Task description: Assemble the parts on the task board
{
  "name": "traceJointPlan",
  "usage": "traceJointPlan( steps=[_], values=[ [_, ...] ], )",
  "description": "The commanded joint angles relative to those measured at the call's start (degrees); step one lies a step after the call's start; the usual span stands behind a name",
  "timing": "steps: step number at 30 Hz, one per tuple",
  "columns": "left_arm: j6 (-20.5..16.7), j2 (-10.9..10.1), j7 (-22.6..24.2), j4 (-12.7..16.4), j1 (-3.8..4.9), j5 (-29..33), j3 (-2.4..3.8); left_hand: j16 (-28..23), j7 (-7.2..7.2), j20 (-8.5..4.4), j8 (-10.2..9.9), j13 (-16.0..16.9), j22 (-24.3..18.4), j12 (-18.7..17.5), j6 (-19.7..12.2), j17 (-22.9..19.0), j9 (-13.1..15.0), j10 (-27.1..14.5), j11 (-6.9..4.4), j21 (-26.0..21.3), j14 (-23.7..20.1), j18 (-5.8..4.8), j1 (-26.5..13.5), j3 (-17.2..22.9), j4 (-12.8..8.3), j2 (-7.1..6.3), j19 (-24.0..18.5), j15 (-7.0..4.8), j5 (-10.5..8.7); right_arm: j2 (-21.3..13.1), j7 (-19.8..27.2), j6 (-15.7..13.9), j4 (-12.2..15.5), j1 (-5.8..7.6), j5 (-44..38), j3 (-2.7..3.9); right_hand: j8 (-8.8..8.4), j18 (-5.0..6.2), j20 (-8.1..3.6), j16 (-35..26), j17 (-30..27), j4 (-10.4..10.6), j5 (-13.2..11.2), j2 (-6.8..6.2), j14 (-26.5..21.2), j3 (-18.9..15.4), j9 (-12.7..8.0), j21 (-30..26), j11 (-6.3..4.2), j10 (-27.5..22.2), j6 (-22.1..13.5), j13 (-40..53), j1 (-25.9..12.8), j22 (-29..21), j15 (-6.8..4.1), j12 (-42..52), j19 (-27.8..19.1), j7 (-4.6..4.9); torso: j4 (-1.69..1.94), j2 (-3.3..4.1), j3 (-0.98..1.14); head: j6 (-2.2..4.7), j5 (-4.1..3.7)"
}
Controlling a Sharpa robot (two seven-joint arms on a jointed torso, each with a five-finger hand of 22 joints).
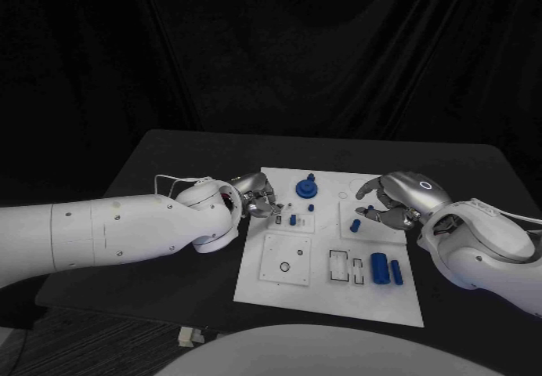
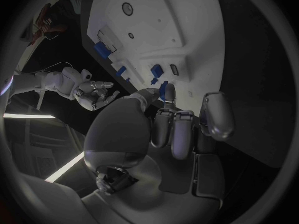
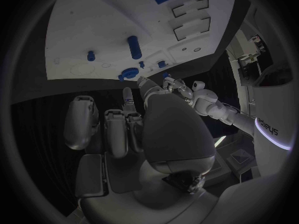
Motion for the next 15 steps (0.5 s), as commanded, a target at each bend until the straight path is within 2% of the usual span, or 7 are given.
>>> traceJointPlan(
  steps=[1,15],
  values=[
    [-0.01,0.32,1.30,-0.28,0.02,-0.23,0.02,0.25,-0.29,0.10,0.06,9.61,9.25,0.31,0.00,13.39,0.02,3.14,0.27,0.07,5.14,-0.38,-0.26,7.54,-7.23,0.03,0.39,0.20,-0.38,-0.05,0.08,-1.10,0.07,-0.16,-0.24,0.02,-0.14,0.32,0.04,-0.26,9.67,-0.22,0.27,0.00,4.70,-0.03,-0.06,-0.30,0.22,5.97,0.35,15.08,0.60,9.70,0.49,0.21,-0.26,-0.03,-0.03,0.02,0.01,0.00,-0.02],
    [1.62,0.92,0.90,-1.51,-0.14,-0.24,0.01,0.19,-0.28,0.10,-0.02,9.56,9.22,0.24,-0.06,13.36,-0.01,3.13,0.27,-0.03,5.13,-0.36,-0.28,7.58,-7.19,0.18,0.37,0.22,-0.76,-0.14,0.23,-1.51,0.16,-0.18,-0.24,0.02,-0.19,0.32,0.05,-0.25,9.69,-0.24,0.28,-0.04,4.71,-0.03,-0.18,-0.33,0.26,5.97,0.40,15.08,0.62,9.70,0.51,0.21,-0.25,-0.01,-0.01,0.05,0.01,0.00,-0.08]
  ],
)
